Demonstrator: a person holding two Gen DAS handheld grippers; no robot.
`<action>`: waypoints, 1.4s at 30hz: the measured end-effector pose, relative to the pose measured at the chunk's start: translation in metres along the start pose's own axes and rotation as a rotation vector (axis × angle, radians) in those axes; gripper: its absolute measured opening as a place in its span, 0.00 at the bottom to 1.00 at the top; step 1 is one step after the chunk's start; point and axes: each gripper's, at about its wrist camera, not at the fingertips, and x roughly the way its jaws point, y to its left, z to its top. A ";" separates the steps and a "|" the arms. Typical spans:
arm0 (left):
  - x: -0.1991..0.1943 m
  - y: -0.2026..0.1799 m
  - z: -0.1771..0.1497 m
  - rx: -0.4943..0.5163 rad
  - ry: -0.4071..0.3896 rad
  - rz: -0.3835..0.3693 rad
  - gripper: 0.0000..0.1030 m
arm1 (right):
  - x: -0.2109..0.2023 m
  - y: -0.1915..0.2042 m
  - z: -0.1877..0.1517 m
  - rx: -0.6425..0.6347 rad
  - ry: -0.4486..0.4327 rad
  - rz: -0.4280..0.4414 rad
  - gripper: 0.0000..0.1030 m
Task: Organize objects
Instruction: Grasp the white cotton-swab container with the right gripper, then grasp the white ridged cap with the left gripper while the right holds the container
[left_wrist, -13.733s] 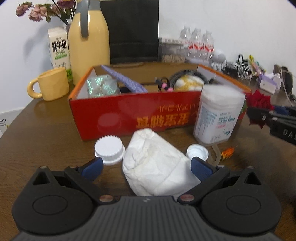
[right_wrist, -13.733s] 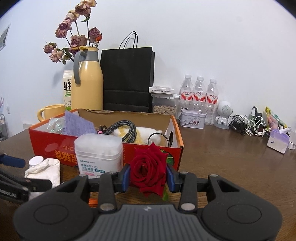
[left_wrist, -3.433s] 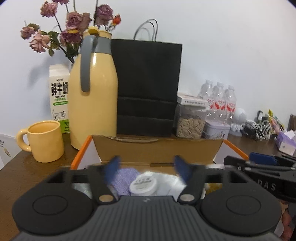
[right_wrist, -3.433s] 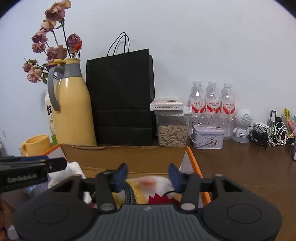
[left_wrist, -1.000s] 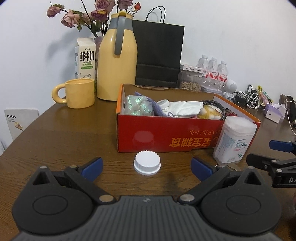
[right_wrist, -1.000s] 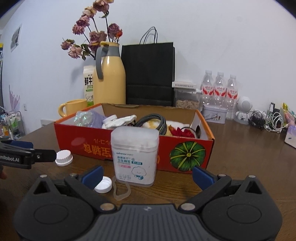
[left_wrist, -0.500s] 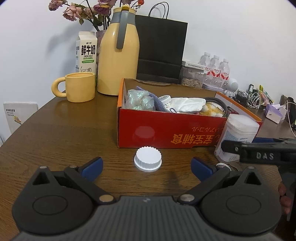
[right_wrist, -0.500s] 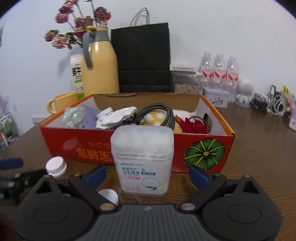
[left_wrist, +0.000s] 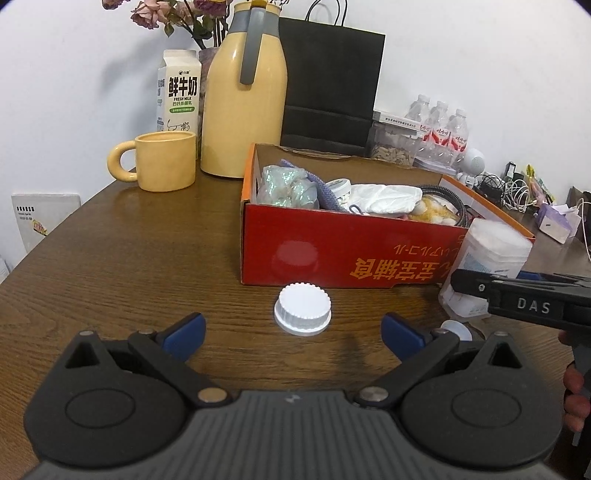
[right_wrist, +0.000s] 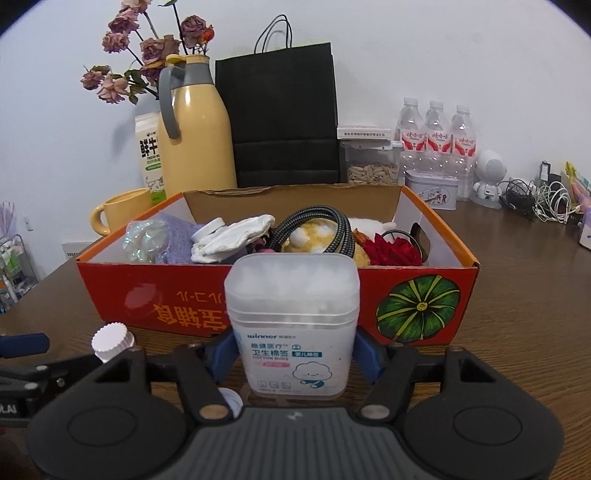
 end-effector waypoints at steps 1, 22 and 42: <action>0.000 0.000 0.000 -0.002 0.002 0.001 1.00 | -0.002 0.000 0.000 -0.004 -0.008 0.002 0.63; 0.039 -0.012 0.016 0.038 0.086 0.108 1.00 | -0.049 -0.024 -0.010 -0.009 -0.192 -0.042 0.63; 0.051 -0.019 0.020 0.071 0.102 0.120 0.88 | -0.052 -0.023 -0.014 -0.018 -0.200 -0.028 0.63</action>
